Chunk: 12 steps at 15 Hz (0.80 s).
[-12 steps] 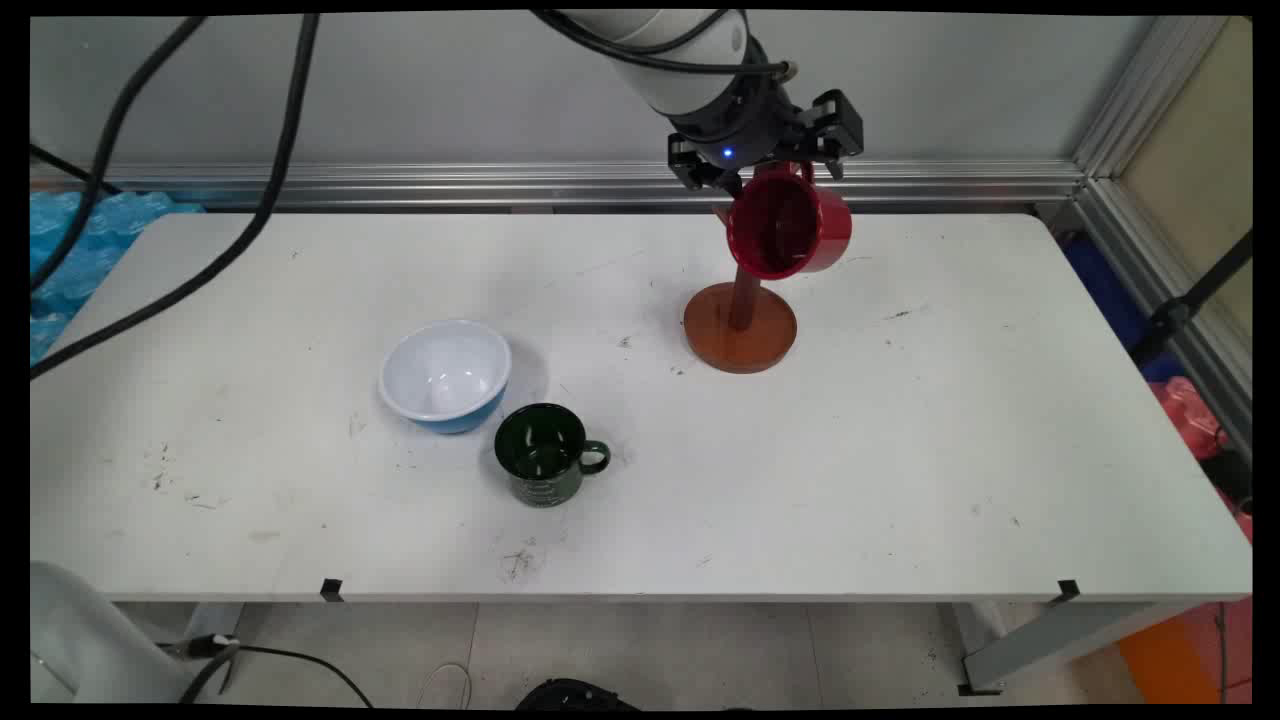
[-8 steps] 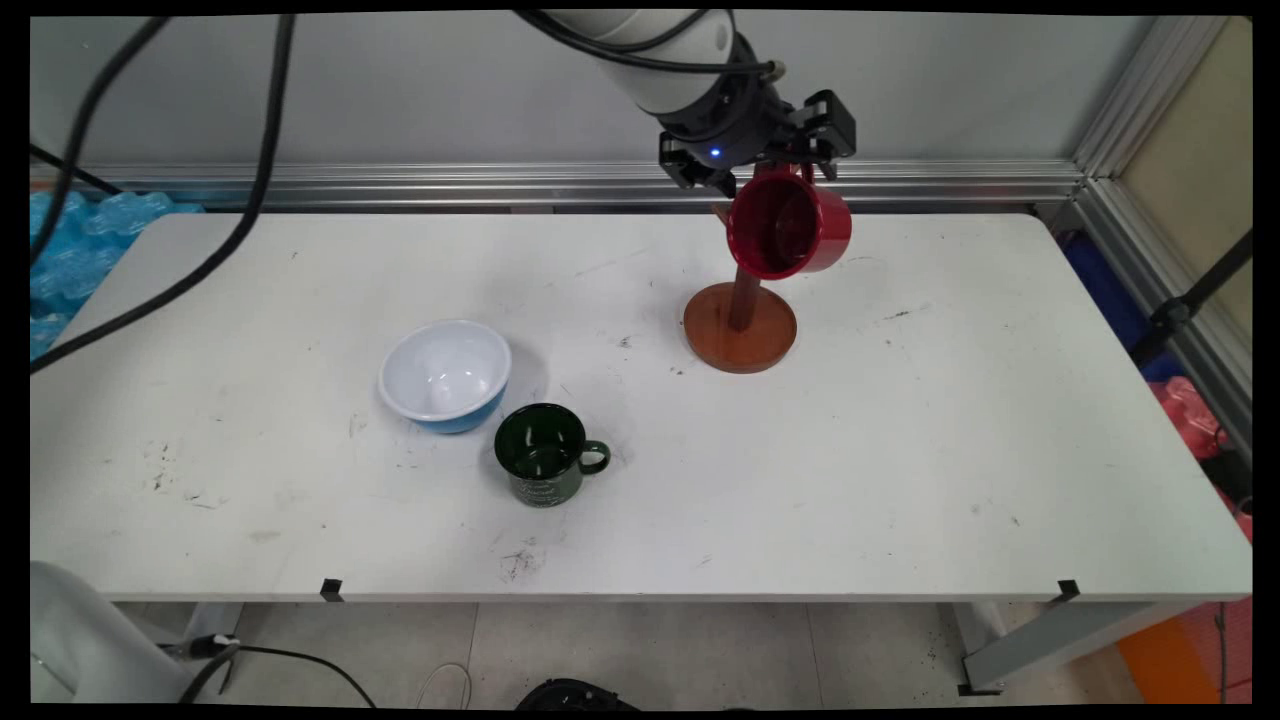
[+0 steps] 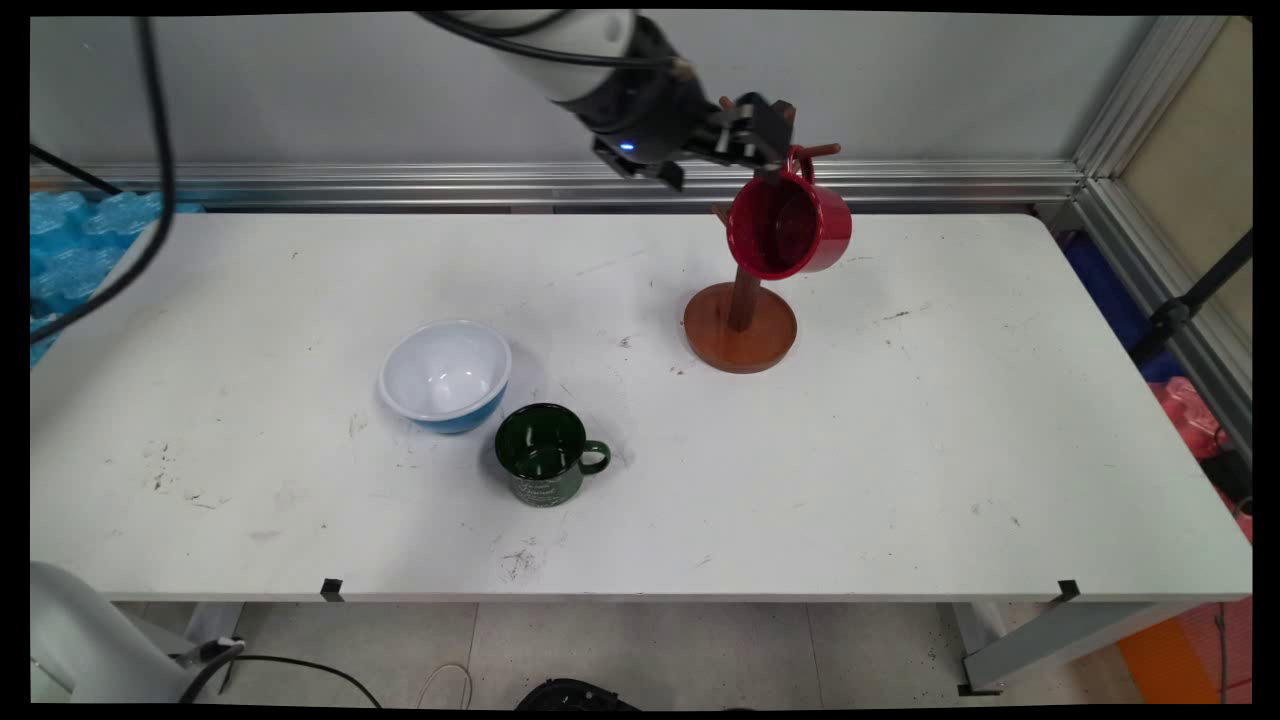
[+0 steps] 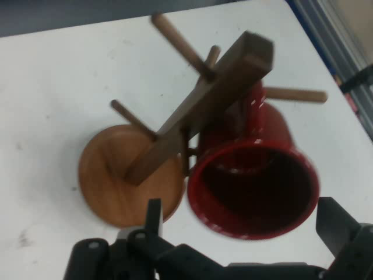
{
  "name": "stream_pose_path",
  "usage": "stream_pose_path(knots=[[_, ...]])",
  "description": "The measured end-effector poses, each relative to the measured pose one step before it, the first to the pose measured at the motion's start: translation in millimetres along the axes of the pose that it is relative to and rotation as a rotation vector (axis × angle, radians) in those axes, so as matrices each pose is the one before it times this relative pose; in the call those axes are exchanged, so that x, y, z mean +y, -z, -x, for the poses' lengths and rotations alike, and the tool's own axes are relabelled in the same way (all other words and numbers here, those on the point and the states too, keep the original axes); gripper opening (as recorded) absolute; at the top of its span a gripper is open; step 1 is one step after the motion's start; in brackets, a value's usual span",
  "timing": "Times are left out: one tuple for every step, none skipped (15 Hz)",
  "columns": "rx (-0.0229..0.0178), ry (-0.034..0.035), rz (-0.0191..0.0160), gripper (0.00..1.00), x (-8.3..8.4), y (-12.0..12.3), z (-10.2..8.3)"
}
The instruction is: Pick up the red mug from the rack
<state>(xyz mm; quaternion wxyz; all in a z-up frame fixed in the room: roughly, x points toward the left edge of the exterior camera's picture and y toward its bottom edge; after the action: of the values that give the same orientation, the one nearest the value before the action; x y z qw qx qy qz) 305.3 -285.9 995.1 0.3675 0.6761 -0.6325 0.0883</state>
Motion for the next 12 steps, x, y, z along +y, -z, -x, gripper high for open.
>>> stream_pose_path(knots=[[-0.00485,-0.02033,0.0038,1.0,-8.37,6.35,0.52],[-0.00713,-0.02631,0.00542,1.0,-10.31,7.71,0.89],[-0.00578,-0.02052,0.00457,1.0,-7.54,5.55,0.86],[-0.0063,-0.02137,0.00466,1.0,-8.03,5.86,1.32],[-0.00384,-0.01313,0.00318,1.0,-4.91,3.62,0.88],[-0.00603,-0.02116,0.00451,1.0,-8.16,5.77,1.49],[-0.00704,-0.02661,0.00461,1.0,-9.17,6.3,1.73],[-0.00724,-0.02824,0.00574,1.0,-9.32,6.26,1.81],[-0.00672,-0.0248,0.00387,1.0,-8.4,5.35,2.05],[-0.00423,-0.01587,0.00251,1.0,-5.42,3.4,1.4],[-0.00864,-0.03043,0.00559,1.0,-9.23,6.13,3.1],[-0.0095,-0.02979,0.00588,1.0,-9.06,6.19,3.65]])
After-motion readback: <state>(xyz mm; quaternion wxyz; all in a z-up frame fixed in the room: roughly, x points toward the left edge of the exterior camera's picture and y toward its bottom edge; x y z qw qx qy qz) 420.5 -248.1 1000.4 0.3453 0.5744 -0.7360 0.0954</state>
